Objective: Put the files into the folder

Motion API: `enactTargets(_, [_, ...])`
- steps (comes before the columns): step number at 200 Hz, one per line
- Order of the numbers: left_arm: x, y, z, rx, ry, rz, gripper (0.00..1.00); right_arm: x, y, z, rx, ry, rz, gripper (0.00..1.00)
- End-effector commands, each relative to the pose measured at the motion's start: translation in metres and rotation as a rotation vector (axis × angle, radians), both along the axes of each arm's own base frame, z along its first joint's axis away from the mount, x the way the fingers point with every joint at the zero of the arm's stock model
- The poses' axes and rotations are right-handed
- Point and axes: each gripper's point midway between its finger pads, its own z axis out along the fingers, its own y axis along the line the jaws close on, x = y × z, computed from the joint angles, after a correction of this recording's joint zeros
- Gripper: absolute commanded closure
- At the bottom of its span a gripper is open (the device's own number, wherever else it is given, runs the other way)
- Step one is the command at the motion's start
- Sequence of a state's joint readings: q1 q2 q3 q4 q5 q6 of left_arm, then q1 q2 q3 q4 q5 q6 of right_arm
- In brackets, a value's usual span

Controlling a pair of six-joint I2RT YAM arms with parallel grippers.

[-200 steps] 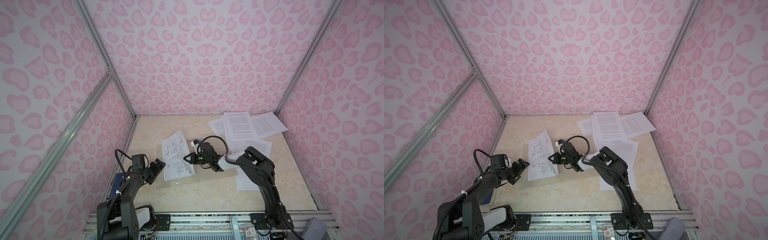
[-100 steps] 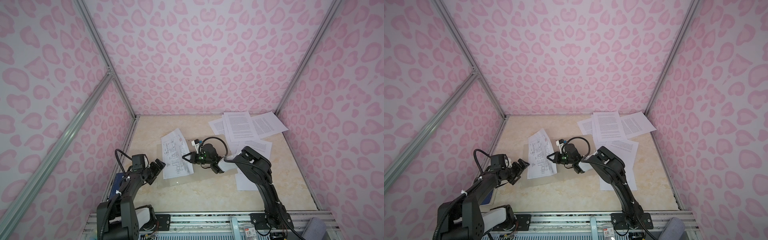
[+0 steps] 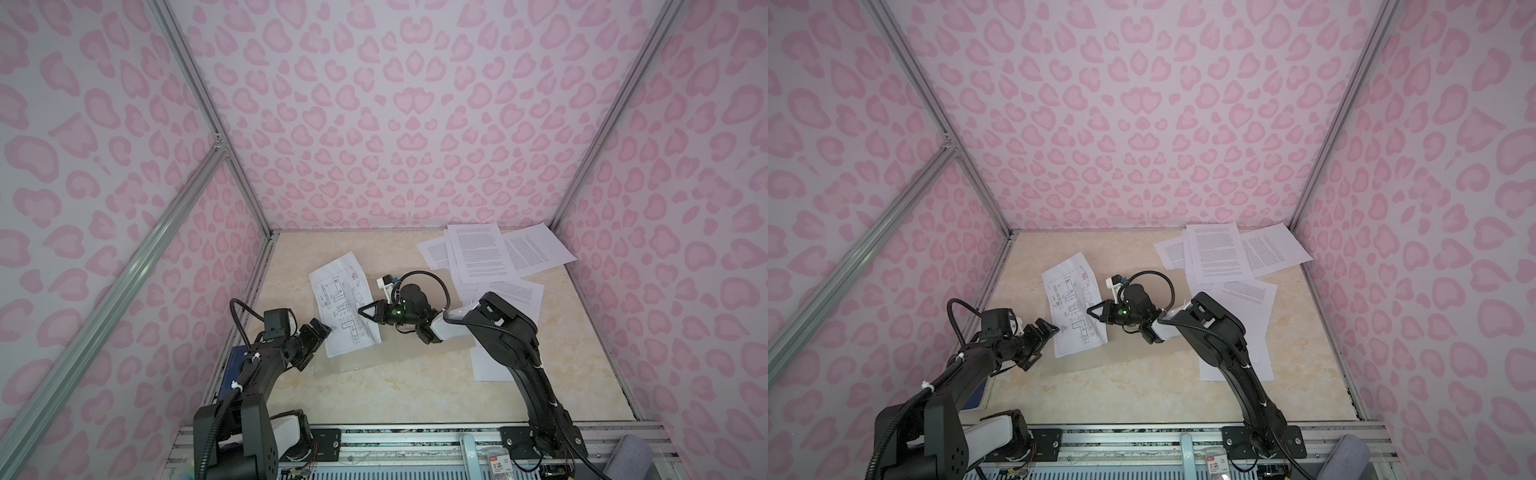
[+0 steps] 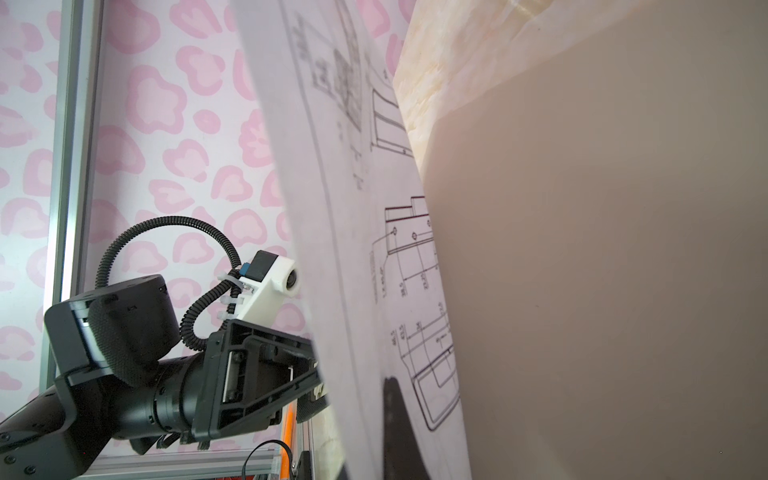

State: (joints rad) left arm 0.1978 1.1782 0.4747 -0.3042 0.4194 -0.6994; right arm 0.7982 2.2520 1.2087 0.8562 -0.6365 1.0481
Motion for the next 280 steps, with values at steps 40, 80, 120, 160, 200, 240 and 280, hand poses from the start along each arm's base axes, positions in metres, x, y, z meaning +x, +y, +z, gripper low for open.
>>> enactTargets(40, [-0.009,-0.002,-0.003,-0.014,0.038,0.005,0.02,0.019,-0.001,0.013,-0.029,-0.081,-0.025,1.0])
enactTargets(80, [-0.008,-0.002,-0.003,-0.016,0.038,0.005,0.02,0.027,0.006,0.014,-0.028,-0.099,-0.03,1.0])
enactTargets(120, [-0.007,-0.002,-0.002,-0.014,0.039,0.005,0.02,0.025,0.013,0.014,-0.016,-0.1,-0.01,1.0])
enactTargets(160, [-0.005,-0.002,-0.003,-0.016,0.04,0.006,0.02,0.015,0.012,-0.001,-0.023,-0.077,0.05,1.0])
enactTargets(200, [-0.004,-0.002,-0.002,-0.016,0.035,0.003,0.02,0.006,0.013,-0.005,-0.017,-0.064,0.111,1.0])
enactTargets(240, [-0.003,-0.003,-0.001,-0.022,0.03,0.003,0.02,0.009,0.007,-0.001,0.043,-0.026,0.097,1.0])
enactTargets(280, [0.0,-0.003,0.002,-0.027,0.018,0.001,0.02,0.015,-0.003,-0.008,0.011,0.012,0.058,1.0])
